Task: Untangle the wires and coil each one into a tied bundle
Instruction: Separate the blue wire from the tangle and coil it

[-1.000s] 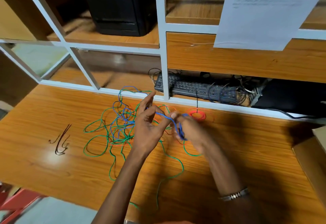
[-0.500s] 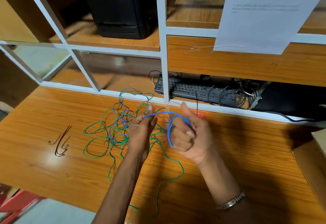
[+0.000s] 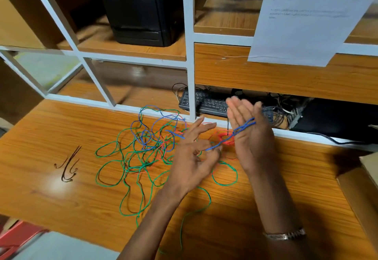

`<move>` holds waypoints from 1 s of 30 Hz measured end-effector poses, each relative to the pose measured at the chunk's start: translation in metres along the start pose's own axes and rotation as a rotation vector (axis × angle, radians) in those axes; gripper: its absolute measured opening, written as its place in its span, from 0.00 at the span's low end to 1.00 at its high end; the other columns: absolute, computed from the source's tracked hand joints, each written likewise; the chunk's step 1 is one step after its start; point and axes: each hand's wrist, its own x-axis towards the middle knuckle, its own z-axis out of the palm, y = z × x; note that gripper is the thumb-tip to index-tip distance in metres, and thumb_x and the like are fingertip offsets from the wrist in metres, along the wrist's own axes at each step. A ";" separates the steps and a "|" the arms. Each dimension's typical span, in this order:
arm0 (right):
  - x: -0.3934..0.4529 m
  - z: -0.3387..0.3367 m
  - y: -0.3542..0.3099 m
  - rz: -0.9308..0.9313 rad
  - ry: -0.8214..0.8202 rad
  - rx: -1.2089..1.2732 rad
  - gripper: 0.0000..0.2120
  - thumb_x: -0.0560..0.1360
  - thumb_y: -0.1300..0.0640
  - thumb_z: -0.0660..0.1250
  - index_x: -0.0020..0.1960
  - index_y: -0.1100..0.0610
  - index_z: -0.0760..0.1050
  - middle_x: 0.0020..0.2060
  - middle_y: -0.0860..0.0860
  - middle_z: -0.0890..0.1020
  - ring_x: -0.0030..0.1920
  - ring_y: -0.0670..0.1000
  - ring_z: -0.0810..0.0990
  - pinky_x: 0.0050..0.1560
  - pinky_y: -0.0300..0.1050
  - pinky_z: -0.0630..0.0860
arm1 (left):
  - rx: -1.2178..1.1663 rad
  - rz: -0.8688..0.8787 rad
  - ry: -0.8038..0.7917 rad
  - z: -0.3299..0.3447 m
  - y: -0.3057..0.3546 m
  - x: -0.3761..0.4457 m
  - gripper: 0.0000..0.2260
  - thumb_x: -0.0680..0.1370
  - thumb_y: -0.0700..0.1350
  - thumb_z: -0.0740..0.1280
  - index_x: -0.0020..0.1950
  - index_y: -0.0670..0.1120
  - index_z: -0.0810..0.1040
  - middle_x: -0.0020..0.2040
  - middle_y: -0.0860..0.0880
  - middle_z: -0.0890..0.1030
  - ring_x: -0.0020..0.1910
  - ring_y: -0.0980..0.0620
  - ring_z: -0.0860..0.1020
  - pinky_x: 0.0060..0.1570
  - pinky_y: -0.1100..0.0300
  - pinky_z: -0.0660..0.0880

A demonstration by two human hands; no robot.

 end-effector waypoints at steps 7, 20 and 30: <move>-0.007 -0.024 0.027 0.363 -0.168 -1.077 0.23 0.80 0.35 0.61 0.63 0.52 0.76 0.53 0.48 0.85 0.51 0.43 0.83 0.57 0.47 0.78 | 0.095 0.061 -0.110 -0.016 -0.005 0.005 0.05 0.72 0.43 0.81 0.43 0.47 0.86 0.76 0.48 0.74 0.83 0.48 0.60 0.78 0.48 0.63; -0.034 0.001 0.022 1.033 -0.789 -0.519 0.41 0.80 0.31 0.56 0.44 0.70 0.82 0.17 0.46 0.58 0.18 0.44 0.52 0.20 0.40 0.47 | -0.102 -0.285 -0.050 -0.049 -0.043 0.004 0.22 0.71 0.65 0.75 0.52 0.47 0.86 0.73 0.48 0.75 0.76 0.54 0.71 0.74 0.54 0.69; -0.015 0.013 -0.034 0.312 -0.648 0.675 0.32 0.88 0.43 0.45 0.70 0.68 0.73 0.28 0.48 0.62 0.29 0.47 0.61 0.34 0.42 0.63 | -0.168 -0.564 -0.010 -0.020 -0.058 -0.021 0.20 0.81 0.60 0.66 0.30 0.59 0.78 0.53 0.54 0.83 0.64 0.53 0.78 0.71 0.47 0.71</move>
